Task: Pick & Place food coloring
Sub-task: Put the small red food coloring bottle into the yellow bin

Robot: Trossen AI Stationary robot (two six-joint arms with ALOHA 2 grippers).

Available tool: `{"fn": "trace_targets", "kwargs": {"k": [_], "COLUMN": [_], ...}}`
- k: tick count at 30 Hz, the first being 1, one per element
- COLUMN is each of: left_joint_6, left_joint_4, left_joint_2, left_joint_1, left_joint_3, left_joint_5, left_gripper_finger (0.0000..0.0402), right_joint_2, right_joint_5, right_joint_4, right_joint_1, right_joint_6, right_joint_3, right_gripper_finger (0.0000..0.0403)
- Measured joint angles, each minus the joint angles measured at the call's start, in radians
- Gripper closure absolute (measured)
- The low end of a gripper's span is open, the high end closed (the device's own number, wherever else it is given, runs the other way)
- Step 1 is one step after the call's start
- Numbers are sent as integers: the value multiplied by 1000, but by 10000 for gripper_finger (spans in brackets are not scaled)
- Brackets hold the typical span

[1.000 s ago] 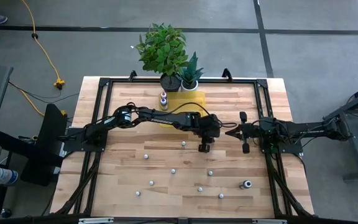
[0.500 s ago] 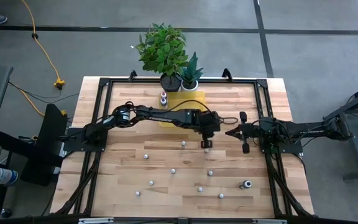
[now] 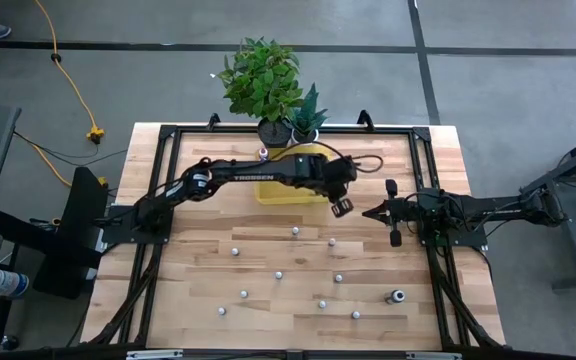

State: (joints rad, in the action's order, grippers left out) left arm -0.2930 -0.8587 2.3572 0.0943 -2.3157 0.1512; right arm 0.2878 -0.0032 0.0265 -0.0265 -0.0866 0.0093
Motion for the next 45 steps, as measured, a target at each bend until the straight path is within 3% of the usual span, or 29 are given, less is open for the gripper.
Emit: {"fn": "trace_targets", "kwargs": {"k": [17,21,26,29,35,45], "left_joint_6": [-25,-17,4,8,8,-27], "left_joint_4": [-58,4,195,222,234,325], "left_joint_2": [-50,-117,-273,-329,-352,-264], "left_joint_1": [34,39,48,64,113,128], "left_joint_3": [19,145,414,529,591,592], "left_joint_5": [95,99,95,95,90,70], "left_gripper_finger": [367,367,367,367,367,367], "right_joint_2": [0,0,2,6,7,7], "right_joint_5": [0,0,1,1,1,1], "right_joint_4": [0,0,3,4,4,5], "right_joint_1": [0,0,0,0,0,0], "right_joint_6": [0,0,0,0,0,0], "right_joint_3": [0,0,0,0,0,0], "right_gripper_finger": [402,402,402,402,402,402]}}
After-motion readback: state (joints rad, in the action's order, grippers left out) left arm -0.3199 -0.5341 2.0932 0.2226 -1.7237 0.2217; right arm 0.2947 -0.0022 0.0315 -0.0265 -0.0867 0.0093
